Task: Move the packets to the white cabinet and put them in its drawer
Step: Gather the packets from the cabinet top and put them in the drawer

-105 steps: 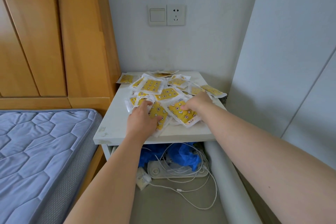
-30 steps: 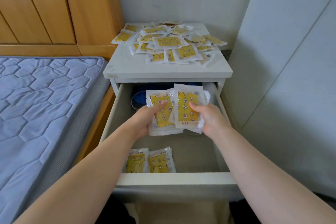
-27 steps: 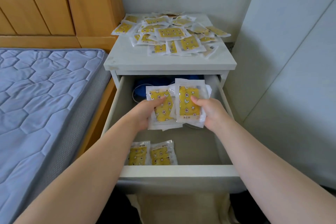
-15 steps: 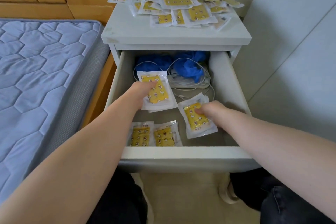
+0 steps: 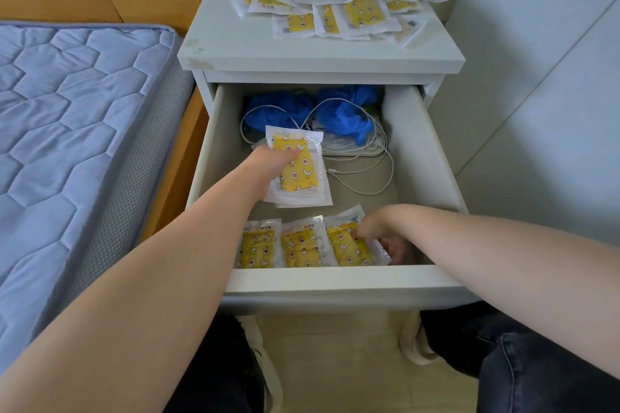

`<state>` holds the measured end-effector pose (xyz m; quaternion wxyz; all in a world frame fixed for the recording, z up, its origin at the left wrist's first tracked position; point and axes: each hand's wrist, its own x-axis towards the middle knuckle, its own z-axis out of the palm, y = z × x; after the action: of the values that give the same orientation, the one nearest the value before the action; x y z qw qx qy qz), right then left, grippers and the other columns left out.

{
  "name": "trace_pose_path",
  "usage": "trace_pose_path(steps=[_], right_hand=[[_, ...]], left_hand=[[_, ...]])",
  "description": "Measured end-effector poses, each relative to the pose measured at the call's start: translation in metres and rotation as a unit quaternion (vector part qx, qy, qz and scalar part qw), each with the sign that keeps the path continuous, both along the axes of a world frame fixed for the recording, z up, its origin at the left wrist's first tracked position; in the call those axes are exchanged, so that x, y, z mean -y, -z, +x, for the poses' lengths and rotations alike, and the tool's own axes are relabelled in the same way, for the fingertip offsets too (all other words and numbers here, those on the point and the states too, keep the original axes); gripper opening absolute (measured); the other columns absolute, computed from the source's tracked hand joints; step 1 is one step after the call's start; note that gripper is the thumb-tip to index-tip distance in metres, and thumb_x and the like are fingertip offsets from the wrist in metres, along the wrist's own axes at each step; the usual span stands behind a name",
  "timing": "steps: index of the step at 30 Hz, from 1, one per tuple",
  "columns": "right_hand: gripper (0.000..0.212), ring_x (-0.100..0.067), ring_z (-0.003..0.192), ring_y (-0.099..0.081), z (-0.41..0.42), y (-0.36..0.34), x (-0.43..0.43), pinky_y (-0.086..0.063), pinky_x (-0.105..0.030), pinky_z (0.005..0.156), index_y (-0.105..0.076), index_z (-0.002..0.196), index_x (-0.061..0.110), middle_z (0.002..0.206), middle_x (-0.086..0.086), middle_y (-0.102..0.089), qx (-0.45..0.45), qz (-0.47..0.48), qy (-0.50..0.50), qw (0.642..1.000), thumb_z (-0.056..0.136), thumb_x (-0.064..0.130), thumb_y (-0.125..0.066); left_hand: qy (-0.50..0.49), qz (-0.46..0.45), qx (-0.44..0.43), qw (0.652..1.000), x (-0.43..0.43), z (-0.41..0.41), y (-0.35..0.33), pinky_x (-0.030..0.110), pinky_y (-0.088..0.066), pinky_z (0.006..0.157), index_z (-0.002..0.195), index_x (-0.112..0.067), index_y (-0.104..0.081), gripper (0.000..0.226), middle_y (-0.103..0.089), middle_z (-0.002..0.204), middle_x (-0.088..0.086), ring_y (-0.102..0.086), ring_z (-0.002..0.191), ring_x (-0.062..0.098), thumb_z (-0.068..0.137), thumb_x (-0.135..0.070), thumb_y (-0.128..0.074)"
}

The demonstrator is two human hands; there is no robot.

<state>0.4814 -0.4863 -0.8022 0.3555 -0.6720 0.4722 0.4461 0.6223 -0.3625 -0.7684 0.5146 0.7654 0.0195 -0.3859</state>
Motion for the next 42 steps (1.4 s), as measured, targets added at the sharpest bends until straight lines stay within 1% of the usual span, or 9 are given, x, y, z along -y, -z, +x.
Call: trace_pose_path(steps=[7,14,16,18,22,27,32,39,42], right_hand=[[0.063,-0.032,0.123,-0.054,-0.004,0.002,0.007,-0.043,-0.040,0.104,-0.037,0.136,-0.011,0.110,-0.021,-0.061,-0.042,-0.034,-0.171,0.984,0.099,0.038,-0.046],[0.055,-0.028,0.115,-0.060,0.001,-0.019,0.006,-0.048,-0.032,0.090,-0.046,0.133,-0.009,0.133,-0.017,-0.056,-0.079,-0.052,-0.277,0.956,0.102,0.036,-0.039],[0.041,-0.027,0.100,-0.065,0.007,-0.035,0.011,-0.048,-0.027,0.072,-0.054,0.126,-0.006,0.127,-0.017,-0.060,-0.005,-0.140,-0.351,0.926,0.103,0.023,-0.036],[0.037,-0.028,0.087,-0.063,0.015,-0.035,0.029,-0.046,-0.029,0.066,-0.060,0.118,-0.004,0.119,-0.018,-0.064,0.173,-0.206,-0.278,0.922,0.102,0.019,-0.036],[0.040,-0.021,0.116,-0.056,0.017,-0.040,0.056,-0.042,-0.038,0.102,-0.057,0.125,0.010,0.126,-0.006,-0.060,0.492,-0.081,-0.029,0.866,0.098,0.038,-0.045],[0.042,-0.019,0.107,-0.065,0.019,-0.041,0.048,-0.049,-0.038,0.098,-0.059,0.124,0.007,0.116,-0.007,-0.068,0.440,0.086,-0.094,0.889,0.085,0.019,-0.069],[0.001,-0.018,0.089,-0.067,0.021,-0.042,0.048,-0.053,-0.038,0.089,-0.069,0.086,0.018,0.093,-0.003,-0.072,0.456,-0.020,-0.137,0.879,0.085,0.019,-0.069],[0.020,-0.017,0.092,-0.068,0.021,-0.044,0.051,-0.055,-0.038,0.086,-0.067,0.101,0.012,0.100,-0.002,-0.072,0.438,-0.040,-0.177,0.880,0.081,0.016,-0.073],[0.015,-0.021,0.082,-0.063,0.018,-0.050,0.058,-0.050,-0.032,0.074,-0.064,0.094,0.005,0.092,-0.007,-0.067,0.406,-0.132,-0.202,0.881,0.083,0.014,-0.070]], left_hand=[[0.021,0.005,0.010,1.000,0.001,-0.002,0.000,0.046,-0.049,0.098,0.127,-0.017,-0.055,0.039,-0.068,0.114,0.005,-0.066,0.103,0.024,0.092,-0.031,-0.062],[0.088,0.039,0.038,0.995,-0.001,-0.003,0.004,0.046,-0.049,0.098,0.125,-0.015,-0.057,0.039,-0.068,0.111,0.005,-0.066,0.103,0.024,0.092,-0.034,-0.061],[0.136,0.050,0.056,0.988,-0.003,-0.004,0.006,0.045,-0.049,0.099,0.122,-0.015,-0.060,0.037,-0.069,0.110,0.004,-0.066,0.102,0.023,0.091,-0.034,-0.062],[0.200,0.058,0.070,0.976,-0.004,-0.006,0.006,0.044,-0.050,0.097,0.115,-0.016,-0.064,0.031,-0.071,0.106,0.003,-0.068,0.098,0.021,0.090,-0.034,-0.064],[0.318,0.081,0.106,0.939,-0.004,-0.014,-0.001,0.033,-0.054,0.085,0.105,-0.021,-0.067,0.025,-0.072,0.101,-0.002,-0.069,0.091,0.015,0.087,-0.039,-0.065],[0.381,0.079,0.150,0.909,0.001,-0.024,-0.010,0.017,-0.049,0.064,0.091,-0.030,-0.065,0.010,-0.071,0.087,-0.012,-0.069,0.075,0.003,0.086,-0.039,-0.066],[0.364,0.078,0.127,0.919,0.003,-0.024,-0.006,0.019,-0.050,0.064,0.095,-0.025,-0.070,0.020,-0.073,0.087,-0.011,-0.070,0.076,0.003,0.077,-0.029,-0.077],[0.361,0.087,0.185,0.910,0.007,-0.024,0.002,0.028,-0.052,0.084,0.099,-0.022,-0.070,0.027,-0.071,0.095,-0.007,-0.067,0.088,0.012,0.074,-0.027,-0.080],[0.442,0.152,0.223,0.855,0.001,-0.021,0.011,0.031,-0.047,0.092,0.119,-0.023,-0.062,0.046,-0.066,0.111,-0.006,-0.061,0.102,0.014,0.076,-0.026,-0.078]])
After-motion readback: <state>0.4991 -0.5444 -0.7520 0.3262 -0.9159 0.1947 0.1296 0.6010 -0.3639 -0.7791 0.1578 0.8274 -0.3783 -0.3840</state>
